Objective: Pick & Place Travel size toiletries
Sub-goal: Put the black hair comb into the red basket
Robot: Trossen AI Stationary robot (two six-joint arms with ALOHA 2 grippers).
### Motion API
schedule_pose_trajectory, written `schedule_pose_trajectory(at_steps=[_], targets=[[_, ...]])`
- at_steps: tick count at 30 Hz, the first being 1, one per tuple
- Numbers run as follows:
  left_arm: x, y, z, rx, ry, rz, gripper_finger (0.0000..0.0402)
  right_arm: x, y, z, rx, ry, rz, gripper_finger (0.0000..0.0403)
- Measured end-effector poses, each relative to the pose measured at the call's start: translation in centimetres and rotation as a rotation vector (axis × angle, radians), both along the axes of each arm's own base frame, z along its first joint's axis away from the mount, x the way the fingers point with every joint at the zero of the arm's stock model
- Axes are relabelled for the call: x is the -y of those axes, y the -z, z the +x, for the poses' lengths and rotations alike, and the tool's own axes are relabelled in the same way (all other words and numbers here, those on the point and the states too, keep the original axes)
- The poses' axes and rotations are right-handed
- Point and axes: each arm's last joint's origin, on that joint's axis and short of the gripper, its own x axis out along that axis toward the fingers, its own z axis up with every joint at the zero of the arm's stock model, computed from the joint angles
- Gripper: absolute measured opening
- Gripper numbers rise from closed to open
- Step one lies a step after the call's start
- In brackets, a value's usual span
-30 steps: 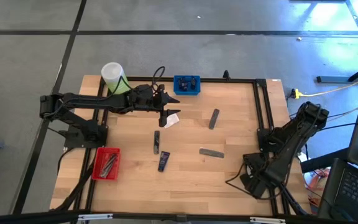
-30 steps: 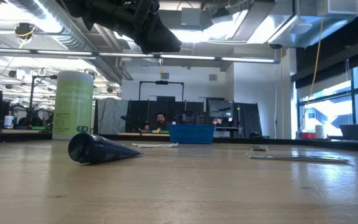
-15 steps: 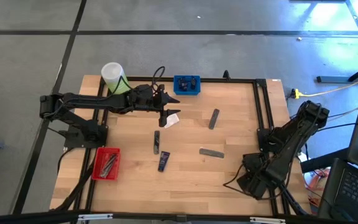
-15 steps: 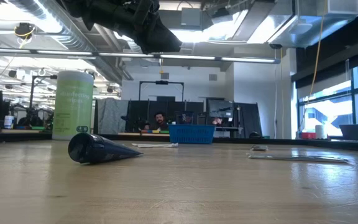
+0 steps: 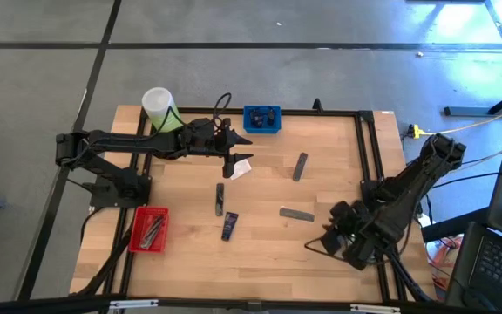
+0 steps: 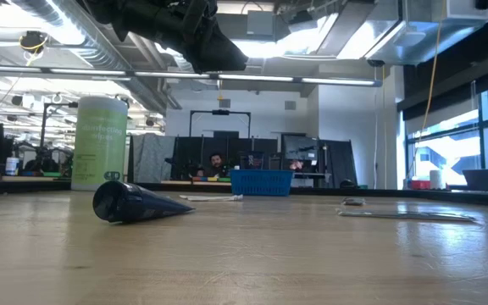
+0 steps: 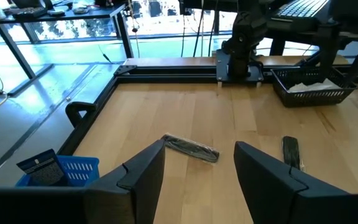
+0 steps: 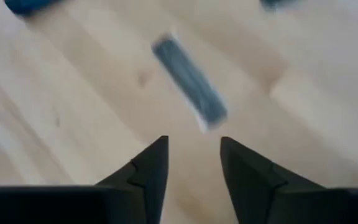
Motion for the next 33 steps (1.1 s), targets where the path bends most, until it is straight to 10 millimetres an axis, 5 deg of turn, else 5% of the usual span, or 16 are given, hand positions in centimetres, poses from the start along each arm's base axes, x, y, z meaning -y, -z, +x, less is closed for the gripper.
schedule_pose_trajectory(at_steps=[12,33], targets=[[0.0,0.0,0.0,0.000,0.000,0.000,0.0191,4.1,-0.3,5.4,-0.022,-0.201,-0.177,0.0011],[0.1,0.3,-0.1,-0.026,-0.003,-0.040,0.0189,10.4,-2.0,11.8,0.149,-0.565,-0.177,0.0003]])
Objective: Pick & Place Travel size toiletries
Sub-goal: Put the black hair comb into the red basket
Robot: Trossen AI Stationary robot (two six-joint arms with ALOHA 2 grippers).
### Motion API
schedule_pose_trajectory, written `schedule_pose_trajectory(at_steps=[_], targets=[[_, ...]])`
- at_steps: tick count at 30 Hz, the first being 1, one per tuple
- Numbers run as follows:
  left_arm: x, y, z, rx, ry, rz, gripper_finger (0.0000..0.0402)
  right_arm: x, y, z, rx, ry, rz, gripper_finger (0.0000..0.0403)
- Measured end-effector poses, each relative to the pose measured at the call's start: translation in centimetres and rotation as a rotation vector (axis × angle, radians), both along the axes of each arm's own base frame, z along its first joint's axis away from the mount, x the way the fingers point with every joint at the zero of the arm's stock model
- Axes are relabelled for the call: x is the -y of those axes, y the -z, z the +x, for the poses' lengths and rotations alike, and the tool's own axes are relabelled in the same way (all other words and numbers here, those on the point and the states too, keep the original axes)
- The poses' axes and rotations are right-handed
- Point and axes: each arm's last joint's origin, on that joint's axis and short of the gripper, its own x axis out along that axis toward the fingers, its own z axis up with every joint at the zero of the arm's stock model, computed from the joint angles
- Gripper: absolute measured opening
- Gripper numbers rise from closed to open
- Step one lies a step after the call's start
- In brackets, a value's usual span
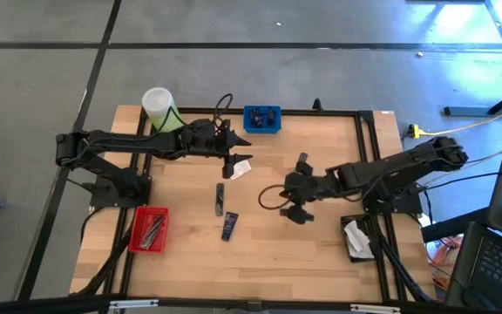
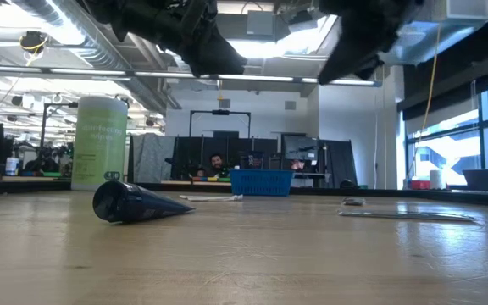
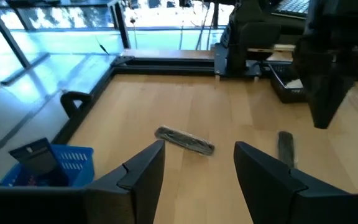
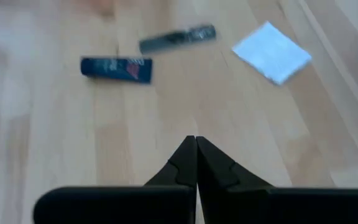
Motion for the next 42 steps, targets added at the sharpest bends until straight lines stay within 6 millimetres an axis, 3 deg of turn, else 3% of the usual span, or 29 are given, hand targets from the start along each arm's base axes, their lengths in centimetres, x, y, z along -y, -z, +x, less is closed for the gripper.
schedule_pose_trajectory(at_steps=[10,22,30,42], targets=[[1.7,2.0,-1.0,-0.238,0.087,-0.164,0.0187,2.4,-0.8,1.7,0.164,-0.184,0.031,0.0002],[4.4,3.8,-2.1,-0.481,0.077,-0.253,0.0186,5.3,5.3,0.1,0.227,-0.199,0.090,0.0002],[5.8,4.5,-2.9,-0.604,0.090,-0.280,0.0186,4.5,7.2,-1.1,0.143,-0.217,0.155,0.0006],[6.4,4.6,-2.9,-0.608,0.113,-0.272,0.0186,2.1,9.0,-3.1,-0.113,-0.116,0.234,0.0007]])
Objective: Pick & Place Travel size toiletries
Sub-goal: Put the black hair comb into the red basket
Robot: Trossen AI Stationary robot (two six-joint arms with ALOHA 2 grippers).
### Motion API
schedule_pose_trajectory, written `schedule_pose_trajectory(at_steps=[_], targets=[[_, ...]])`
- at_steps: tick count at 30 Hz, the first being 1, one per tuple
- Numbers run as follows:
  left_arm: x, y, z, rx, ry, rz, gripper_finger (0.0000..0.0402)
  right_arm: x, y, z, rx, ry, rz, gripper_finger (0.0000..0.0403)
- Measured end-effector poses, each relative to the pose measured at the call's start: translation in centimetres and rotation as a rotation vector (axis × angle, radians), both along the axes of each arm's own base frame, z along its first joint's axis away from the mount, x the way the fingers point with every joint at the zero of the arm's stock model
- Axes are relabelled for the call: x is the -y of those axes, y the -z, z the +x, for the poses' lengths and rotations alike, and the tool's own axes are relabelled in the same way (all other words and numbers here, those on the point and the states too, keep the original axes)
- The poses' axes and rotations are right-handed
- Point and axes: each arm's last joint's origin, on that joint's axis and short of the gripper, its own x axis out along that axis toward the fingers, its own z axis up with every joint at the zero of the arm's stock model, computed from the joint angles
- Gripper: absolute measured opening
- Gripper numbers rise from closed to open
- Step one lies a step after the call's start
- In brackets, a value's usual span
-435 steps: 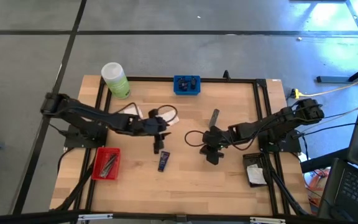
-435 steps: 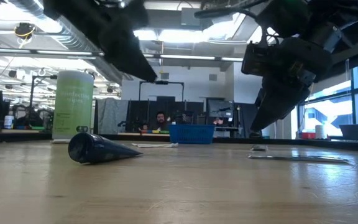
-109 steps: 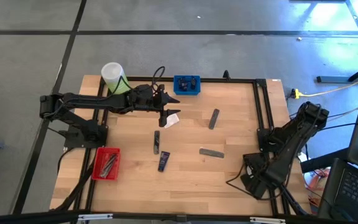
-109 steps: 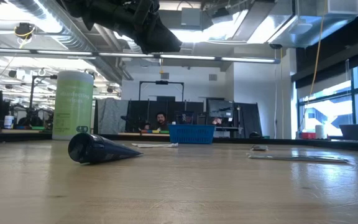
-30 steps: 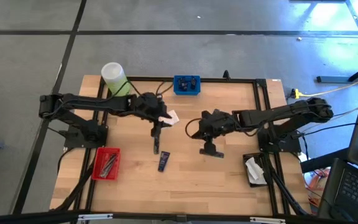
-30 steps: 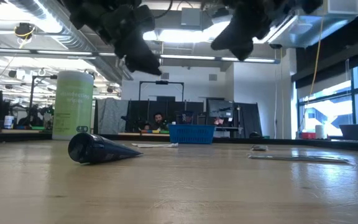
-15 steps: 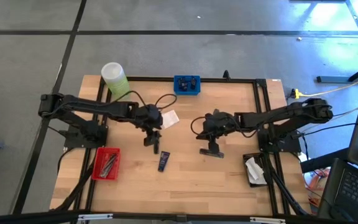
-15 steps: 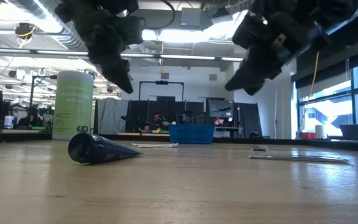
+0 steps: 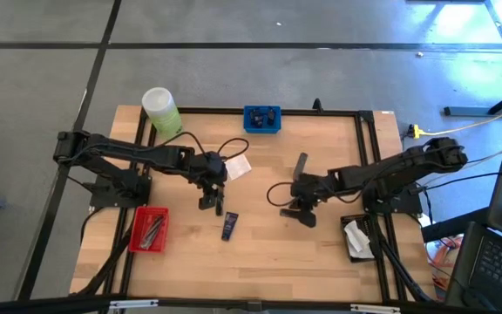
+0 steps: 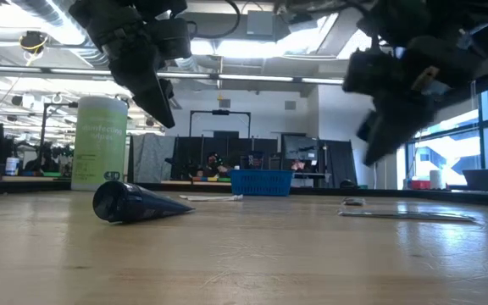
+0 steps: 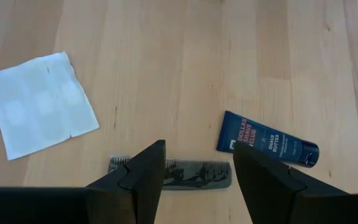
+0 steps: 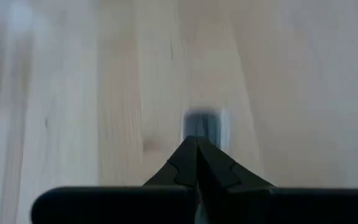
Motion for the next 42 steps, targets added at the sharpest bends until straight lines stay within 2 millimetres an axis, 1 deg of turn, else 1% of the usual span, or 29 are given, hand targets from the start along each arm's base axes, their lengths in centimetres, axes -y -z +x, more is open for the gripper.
schedule_pose_trajectory(at_steps=[5,8,10,14,18,25,28,30,34,38,42], targets=[[0.0,-0.1,0.1,0.016,0.008,0.007,0.0186,-1.1,0.9,-1.7,-0.205,0.068,0.035,0.0015],[0.0,-0.1,0.2,0.021,0.019,0.015,0.0186,-1.8,1.4,-3.0,-0.319,0.130,0.005,0.0024],[0.0,-0.1,0.2,0.023,0.020,0.016,0.0186,-2.3,1.5,-3.5,-0.355,0.154,-0.015,0.0029],[0.0,-0.1,0.2,0.023,0.021,0.016,0.0186,-3.4,1.6,-3.9,-0.344,0.167,-0.054,0.0042],[0.0,-0.1,0.2,0.023,0.021,0.016,0.0187,-4.1,1.5,-4.2,-0.315,0.160,-0.111,0.0064],[0.0,-0.1,0.2,0.023,0.021,0.016,0.0187,-4.4,1.6,-4.0,-0.279,0.160,-0.129,0.0119],[0.0,-0.1,0.2,0.023,0.021,0.016,0.0187,-4.6,2.4,-3.6,-0.274,0.159,-0.127,0.0145],[0.0,-0.1,0.2,0.026,0.021,0.016,0.0187,-4.6,3.2,-3.6,-0.304,0.153,-0.134,0.0162],[0.0,-0.2,0.3,0.040,0.021,0.017,0.0187,-4.7,3.6,-3.4,-0.315,0.158,-0.148,0.0194],[0.0,-0.2,0.3,0.040,0.021,0.017,0.0187,-4.8,3.6,-3.2,-0.305,0.154,-0.136,0.0218],[0.0,-0.2,0.3,0.041,0.021,0.017,0.0187,-5.0,3.6,-3.3,-0.304,0.146,-0.136,0.0232]])
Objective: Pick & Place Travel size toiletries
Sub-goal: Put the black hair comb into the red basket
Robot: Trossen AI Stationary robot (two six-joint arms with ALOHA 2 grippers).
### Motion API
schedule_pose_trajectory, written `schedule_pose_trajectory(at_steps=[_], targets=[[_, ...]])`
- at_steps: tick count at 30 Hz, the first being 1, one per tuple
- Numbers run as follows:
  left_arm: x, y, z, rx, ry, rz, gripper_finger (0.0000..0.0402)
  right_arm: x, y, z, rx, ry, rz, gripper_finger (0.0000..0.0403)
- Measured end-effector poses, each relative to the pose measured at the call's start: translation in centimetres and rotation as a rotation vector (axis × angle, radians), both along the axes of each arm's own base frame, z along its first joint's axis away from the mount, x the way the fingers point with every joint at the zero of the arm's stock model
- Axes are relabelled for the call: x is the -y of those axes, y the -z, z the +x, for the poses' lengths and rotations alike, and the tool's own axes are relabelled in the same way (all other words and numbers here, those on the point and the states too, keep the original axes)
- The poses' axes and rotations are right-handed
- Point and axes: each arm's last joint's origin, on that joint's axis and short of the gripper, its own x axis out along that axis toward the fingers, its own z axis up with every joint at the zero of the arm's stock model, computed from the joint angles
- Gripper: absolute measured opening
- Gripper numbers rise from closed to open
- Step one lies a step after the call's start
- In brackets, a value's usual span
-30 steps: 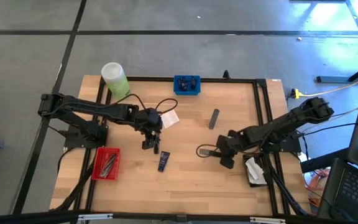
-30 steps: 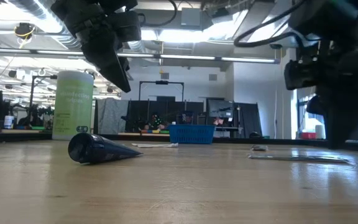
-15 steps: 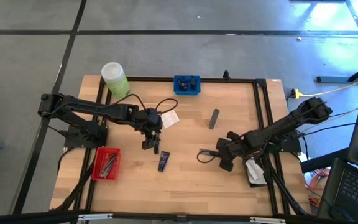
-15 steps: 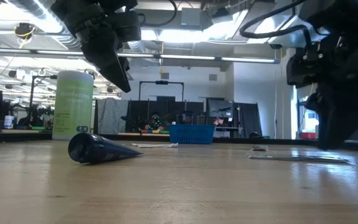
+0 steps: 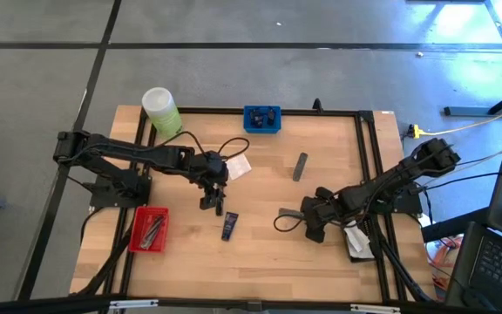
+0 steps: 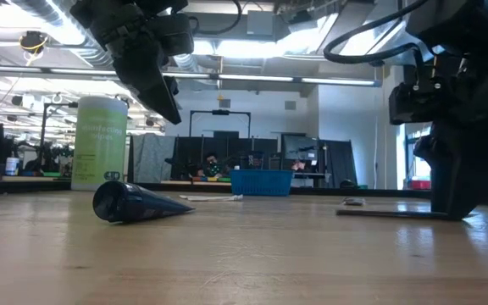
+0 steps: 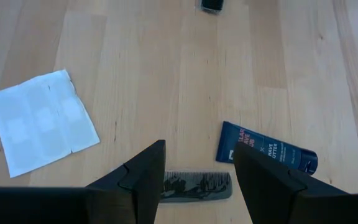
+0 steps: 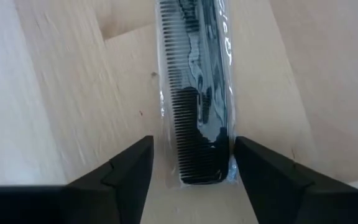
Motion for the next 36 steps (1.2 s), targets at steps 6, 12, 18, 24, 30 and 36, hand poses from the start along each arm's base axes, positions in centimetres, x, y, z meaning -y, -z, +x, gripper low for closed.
schedule_pose_trajectory(at_steps=[6,12,18,24,30,36], targets=[[0.00,0.00,0.00,0.000,0.000,0.000,0.0187,-0.28,0.19,-0.15,0.007,-0.006,-0.043,0.0225],[0.00,0.00,0.00,0.000,0.000,0.000,0.0187,-0.40,0.47,-0.23,-0.003,-0.008,-0.074,0.0186],[0.00,0.00,0.00,0.000,0.000,0.000,0.0187,-0.44,0.50,-0.25,-0.001,-0.009,-0.079,0.0139],[0.00,0.00,0.00,0.000,0.000,0.000,0.0187,-0.51,0.48,-0.15,0.003,-0.011,-0.059,0.0089],[0.00,0.01,0.01,0.000,0.000,0.000,0.0187,-0.63,0.44,-0.08,0.001,-0.019,-0.030,0.0034],[0.00,0.00,0.00,0.000,0.000,0.000,0.0187,-0.92,-0.03,0.18,-0.009,-0.043,0.009,0.0005]])
